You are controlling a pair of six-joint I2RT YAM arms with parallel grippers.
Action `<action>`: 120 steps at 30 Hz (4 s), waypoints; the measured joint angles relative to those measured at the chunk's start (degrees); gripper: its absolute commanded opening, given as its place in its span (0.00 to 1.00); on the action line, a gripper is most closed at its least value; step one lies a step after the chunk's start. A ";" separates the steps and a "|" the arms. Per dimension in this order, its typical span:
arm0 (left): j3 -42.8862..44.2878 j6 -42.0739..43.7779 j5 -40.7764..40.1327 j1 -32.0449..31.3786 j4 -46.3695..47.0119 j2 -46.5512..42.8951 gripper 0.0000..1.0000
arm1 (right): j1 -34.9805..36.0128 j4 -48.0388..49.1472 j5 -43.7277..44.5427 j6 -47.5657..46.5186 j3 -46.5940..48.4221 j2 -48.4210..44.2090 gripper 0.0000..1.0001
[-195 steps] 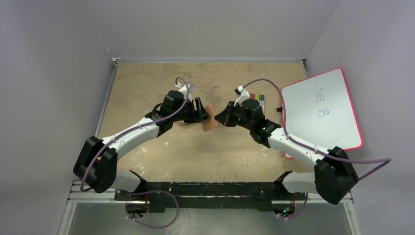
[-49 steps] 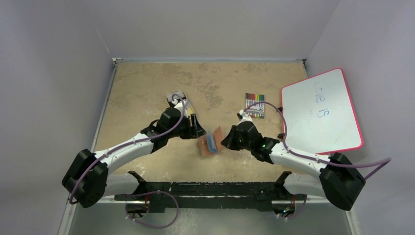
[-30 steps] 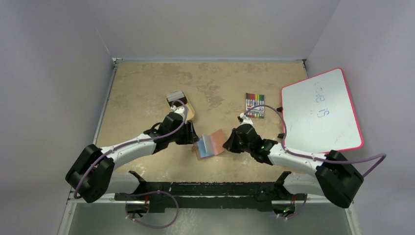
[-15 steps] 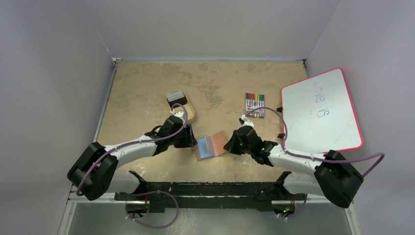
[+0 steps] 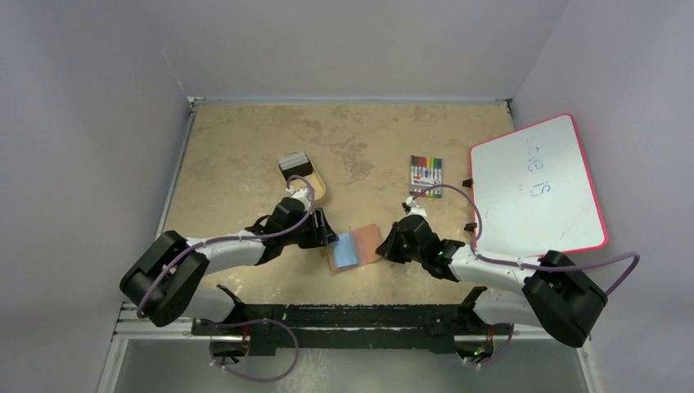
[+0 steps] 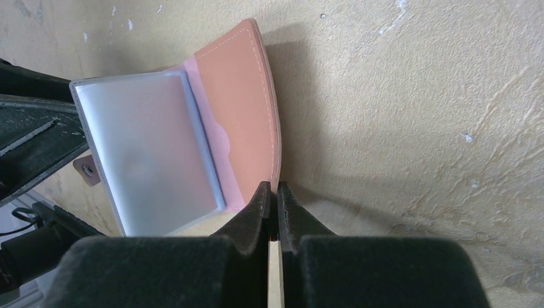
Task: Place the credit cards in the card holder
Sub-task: Open the card holder at the center of the board, then pick up the credit card from the storage box.
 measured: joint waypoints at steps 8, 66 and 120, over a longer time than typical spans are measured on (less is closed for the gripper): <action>-1.42 -2.97 3.28 0.00 6.05 1.68 0.14 | 0.00 -0.02 0.00 0.00 -0.11 -0.15 0.19; 6.03 -3.26 6.19 0.00 -2.86 1.68 0.02 | 4.87 -7.02 0.37 -4.59 16.28 9.57 0.43; 49.72 53.79 -14.62 15.82 -37.92 19.56 0.72 | 10.12 -16.04 13.27 -6.32 26.18 23.15 0.52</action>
